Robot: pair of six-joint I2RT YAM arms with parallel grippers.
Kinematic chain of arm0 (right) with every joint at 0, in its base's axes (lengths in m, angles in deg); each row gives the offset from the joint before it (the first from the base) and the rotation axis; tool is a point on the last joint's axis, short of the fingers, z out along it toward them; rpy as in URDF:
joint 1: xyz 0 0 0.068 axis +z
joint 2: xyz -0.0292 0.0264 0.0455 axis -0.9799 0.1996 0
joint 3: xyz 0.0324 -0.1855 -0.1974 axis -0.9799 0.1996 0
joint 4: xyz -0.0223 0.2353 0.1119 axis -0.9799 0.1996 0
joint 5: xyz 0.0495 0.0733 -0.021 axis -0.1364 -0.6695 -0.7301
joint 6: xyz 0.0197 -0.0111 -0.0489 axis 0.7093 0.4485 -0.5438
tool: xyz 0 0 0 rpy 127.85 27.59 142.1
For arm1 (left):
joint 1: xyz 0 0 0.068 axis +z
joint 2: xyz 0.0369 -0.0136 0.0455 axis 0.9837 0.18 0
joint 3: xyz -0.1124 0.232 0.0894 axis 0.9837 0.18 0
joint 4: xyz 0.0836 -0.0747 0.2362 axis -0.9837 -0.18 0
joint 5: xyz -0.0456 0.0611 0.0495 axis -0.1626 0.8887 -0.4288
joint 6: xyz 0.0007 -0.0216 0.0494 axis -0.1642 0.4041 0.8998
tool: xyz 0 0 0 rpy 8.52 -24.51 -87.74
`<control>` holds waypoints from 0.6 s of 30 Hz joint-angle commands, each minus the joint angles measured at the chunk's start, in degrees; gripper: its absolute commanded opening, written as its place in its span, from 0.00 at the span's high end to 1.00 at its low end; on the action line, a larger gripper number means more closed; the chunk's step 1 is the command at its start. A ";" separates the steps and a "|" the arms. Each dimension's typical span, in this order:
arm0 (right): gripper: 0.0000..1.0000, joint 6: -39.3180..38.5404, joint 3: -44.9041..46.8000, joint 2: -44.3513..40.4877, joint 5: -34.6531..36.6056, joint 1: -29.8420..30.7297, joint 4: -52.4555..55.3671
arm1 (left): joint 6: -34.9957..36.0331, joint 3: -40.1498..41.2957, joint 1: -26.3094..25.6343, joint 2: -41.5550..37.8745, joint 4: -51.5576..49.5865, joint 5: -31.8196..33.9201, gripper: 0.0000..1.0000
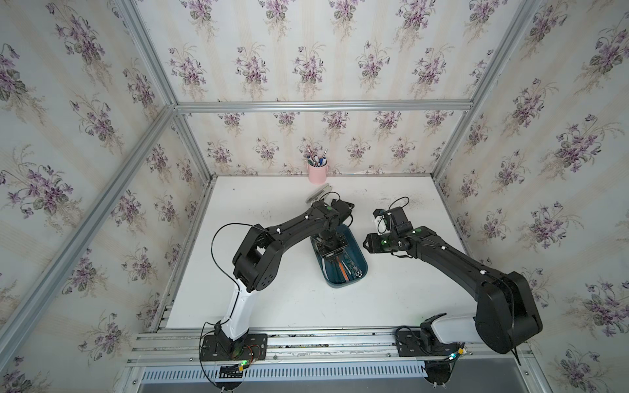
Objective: Put the spoon into the storage box
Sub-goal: Place the spoon in the storage box.
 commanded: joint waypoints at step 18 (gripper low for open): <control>0.47 -0.44 2.42 1.48 -7.41 0.03 -3.07 | 0.99 0.53 0.44 1.17 1.83 1.02 0.53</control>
